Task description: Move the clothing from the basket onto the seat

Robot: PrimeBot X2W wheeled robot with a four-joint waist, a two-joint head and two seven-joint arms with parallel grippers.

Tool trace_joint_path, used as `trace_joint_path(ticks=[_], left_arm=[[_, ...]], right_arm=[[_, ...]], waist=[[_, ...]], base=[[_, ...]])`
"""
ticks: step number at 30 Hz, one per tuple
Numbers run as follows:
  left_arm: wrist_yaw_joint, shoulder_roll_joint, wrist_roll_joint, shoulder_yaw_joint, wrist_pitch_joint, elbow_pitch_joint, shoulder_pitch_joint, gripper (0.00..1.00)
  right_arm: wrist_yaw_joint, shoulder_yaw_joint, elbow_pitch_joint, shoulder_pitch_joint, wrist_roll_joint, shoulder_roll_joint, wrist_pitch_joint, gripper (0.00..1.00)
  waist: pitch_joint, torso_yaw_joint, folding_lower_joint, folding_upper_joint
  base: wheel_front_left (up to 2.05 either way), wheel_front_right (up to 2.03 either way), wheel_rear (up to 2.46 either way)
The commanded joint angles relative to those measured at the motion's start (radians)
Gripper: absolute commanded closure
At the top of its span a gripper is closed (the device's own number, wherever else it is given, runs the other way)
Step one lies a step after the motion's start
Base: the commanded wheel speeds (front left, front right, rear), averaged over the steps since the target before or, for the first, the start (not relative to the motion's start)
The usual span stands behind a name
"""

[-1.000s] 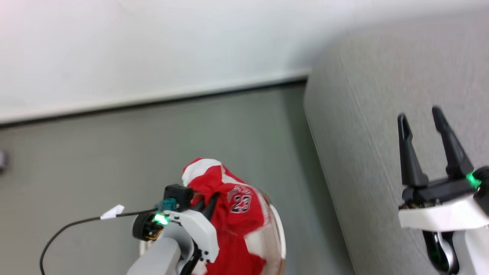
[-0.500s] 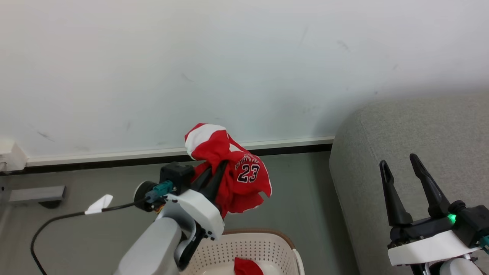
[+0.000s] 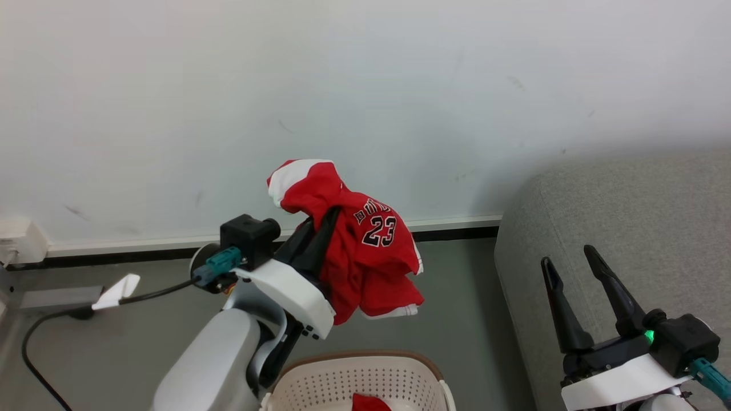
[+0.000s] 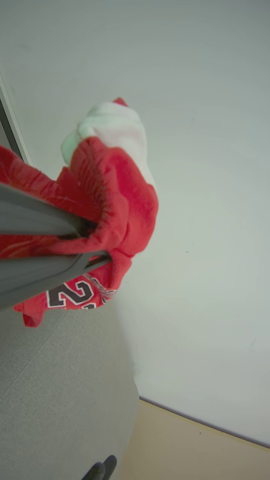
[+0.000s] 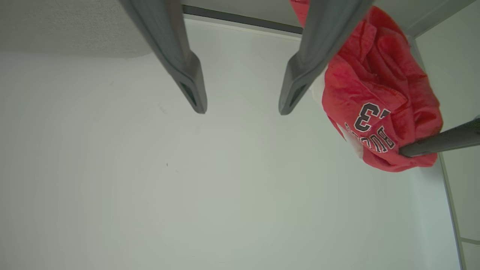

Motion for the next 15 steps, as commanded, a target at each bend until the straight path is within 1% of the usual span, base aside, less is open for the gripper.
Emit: trace_joint_path(ticks=[1,4,9,13,15], left_arm=[[0.005,0.008,-0.003,0.001,0.004,-0.014,0.016,1.0],[0.012,0.015,-0.006,-0.002,0.017,-0.04,0.025,1.0],[0.019,0.021,-0.008,-0.009,0.031,-0.072,0.032,1.0],[0.021,0.016,-0.01,-0.018,0.038,-0.087,0.038,1.0],[0.019,0.011,-0.01,-0.027,0.041,-0.095,0.041,1.0]], right_arm=[[-0.002,0.009,0.004,-0.004,0.016,-0.002,-0.002,0.0],[-0.002,0.056,0.011,-0.01,0.031,-0.005,-0.002,0.0],[-0.002,0.205,0.046,-0.067,0.067,-0.046,-0.002,0.0],[-0.002,0.327,0.119,-0.127,0.066,-0.066,-0.002,0.0],[-0.002,0.368,0.16,-0.158,0.082,-0.056,-0.002,0.0]], waist=[[0.0,0.0,0.0,-0.0001],[-0.001,-0.001,0.0,-0.0001],[-0.002,-0.005,0.0,-0.0001],[-0.007,0.001,0.0,-0.0001],[-0.01,0.011,0.0,-0.0001]], base=[[0.0,0.0,0.0],[0.0,0.0,0.0],[0.0,0.0,0.0],[0.0,0.0,0.0],[0.0,0.0,0.0]])
